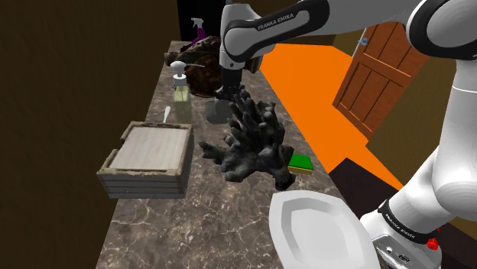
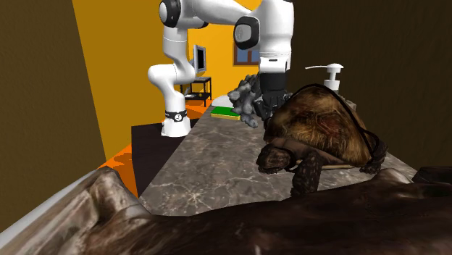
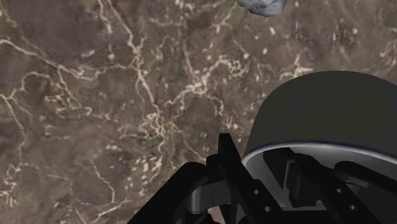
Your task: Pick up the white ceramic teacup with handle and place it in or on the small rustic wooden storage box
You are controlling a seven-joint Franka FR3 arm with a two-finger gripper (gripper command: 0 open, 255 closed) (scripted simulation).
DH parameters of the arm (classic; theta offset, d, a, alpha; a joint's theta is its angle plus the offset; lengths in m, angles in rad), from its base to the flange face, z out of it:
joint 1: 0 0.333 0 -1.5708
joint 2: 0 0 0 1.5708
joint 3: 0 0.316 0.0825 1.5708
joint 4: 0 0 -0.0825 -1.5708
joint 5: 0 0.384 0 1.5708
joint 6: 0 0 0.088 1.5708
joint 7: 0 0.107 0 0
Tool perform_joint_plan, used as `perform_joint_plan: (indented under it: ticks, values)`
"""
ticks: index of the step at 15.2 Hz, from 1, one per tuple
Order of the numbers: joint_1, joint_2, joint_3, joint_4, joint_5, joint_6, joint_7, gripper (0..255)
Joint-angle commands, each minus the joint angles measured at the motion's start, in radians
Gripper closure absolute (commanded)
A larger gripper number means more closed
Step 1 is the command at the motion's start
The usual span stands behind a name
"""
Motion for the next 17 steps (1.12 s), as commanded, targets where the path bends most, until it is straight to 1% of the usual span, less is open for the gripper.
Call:
perform_joint_plan:
  ticks: [1,17]
  values:
    - [-0.002,-0.005,-0.001,0.006,0.0,-0.018,0.0,255]
    - [-0.002,-0.053,0.002,0.152,0.005,-0.212,0.005,255]
